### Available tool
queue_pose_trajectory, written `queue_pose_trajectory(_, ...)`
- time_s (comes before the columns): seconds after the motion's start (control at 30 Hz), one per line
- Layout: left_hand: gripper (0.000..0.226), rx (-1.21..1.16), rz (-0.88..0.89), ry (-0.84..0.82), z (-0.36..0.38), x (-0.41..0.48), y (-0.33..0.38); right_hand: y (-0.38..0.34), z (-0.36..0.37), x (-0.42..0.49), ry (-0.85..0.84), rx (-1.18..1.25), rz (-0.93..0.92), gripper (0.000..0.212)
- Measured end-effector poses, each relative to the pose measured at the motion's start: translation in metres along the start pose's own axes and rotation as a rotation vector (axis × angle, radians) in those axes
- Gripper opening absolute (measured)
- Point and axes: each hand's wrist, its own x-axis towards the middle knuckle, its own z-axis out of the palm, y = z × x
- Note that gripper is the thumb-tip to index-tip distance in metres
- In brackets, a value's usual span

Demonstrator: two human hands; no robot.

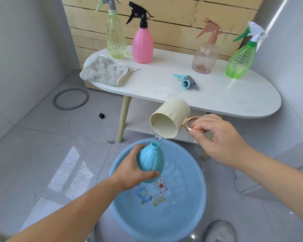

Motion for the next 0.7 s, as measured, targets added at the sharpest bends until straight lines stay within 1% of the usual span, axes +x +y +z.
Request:
queue_pose_trajectory(0.17,0.081,0.003,0.005,-0.001,-0.0003,0.0000,-0.0009,0.0010,0.0001,0.0002,-0.006,-0.039,-0.057,0.027)
queue_pose_trajectory(0.33,0.083,0.013,0.007,0.001,-0.0002,-0.0001,-0.0022,0.0010,0.0011,-0.0009,0.015,-0.112,-0.153,0.028)
queue_pose_trajectory(0.53,0.083,0.019,0.004,0.002,0.0003,0.0005,-0.0035,0.0028,0.0024,0.0002,0.041,-0.232,-0.326,0.026)
queue_pose_trajectory(0.63,0.083,0.031,0.001,0.004,0.0003,0.0003,-0.0029,0.0049,0.0034,0.0006,0.048,-0.319,-0.432,0.021)
queue_pose_trajectory(0.7,0.082,0.026,-0.002,0.005,0.0003,-0.0003,-0.0017,0.0058,0.0052,0.0003,0.041,-0.344,-0.470,0.018)
